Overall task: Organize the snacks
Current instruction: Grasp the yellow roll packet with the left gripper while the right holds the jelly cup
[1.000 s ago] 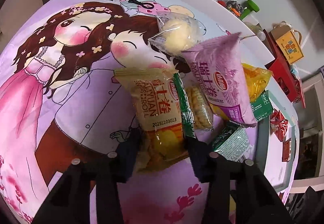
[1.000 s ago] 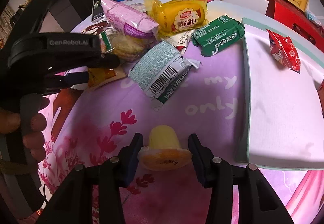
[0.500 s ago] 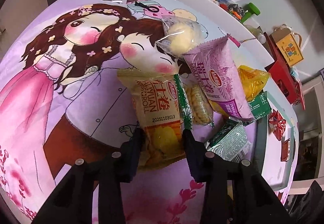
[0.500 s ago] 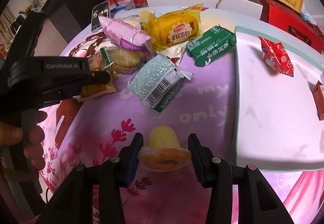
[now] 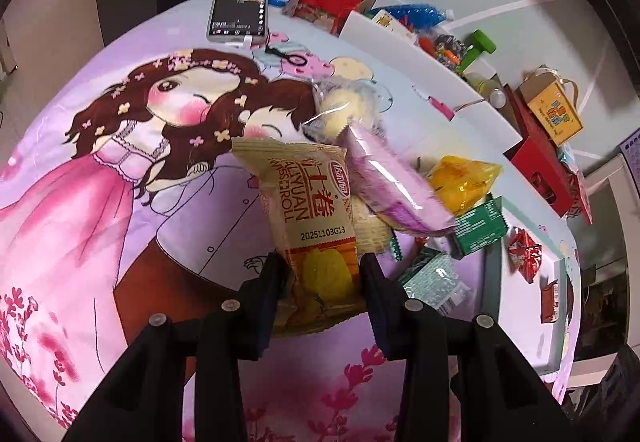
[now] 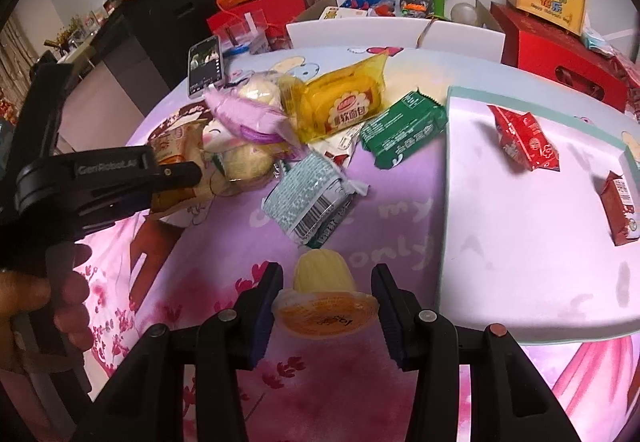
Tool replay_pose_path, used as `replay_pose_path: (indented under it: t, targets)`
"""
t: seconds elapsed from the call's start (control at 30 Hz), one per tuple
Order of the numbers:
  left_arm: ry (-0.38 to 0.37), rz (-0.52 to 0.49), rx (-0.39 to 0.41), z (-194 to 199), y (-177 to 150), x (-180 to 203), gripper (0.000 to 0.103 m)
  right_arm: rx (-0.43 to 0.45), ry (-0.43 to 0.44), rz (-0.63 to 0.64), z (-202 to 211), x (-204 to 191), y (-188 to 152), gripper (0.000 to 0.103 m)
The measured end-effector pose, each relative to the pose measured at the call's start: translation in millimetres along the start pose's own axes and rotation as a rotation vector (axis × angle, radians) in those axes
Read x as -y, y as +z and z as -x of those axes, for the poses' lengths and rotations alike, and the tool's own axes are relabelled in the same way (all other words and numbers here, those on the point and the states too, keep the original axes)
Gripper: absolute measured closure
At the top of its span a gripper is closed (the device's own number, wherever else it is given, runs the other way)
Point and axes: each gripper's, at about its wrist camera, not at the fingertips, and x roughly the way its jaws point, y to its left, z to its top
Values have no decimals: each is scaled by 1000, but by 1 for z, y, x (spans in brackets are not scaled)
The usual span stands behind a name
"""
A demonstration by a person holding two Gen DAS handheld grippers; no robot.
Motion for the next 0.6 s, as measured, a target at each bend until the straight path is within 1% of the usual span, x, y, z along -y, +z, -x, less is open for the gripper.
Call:
replay_pose_path:
  t: [0.23,0.37,0.6]
  targets:
    - [-7,-17,21,8,-1,5,62,22,-1,-20,7,6,4,54]
    - [-10,-43,35,14,-3,14,62,43,-2,-41,14,14,7,54]
    - [-24,-97,53,20,-7,33,62,84,-31,-109,28,40,12,54]
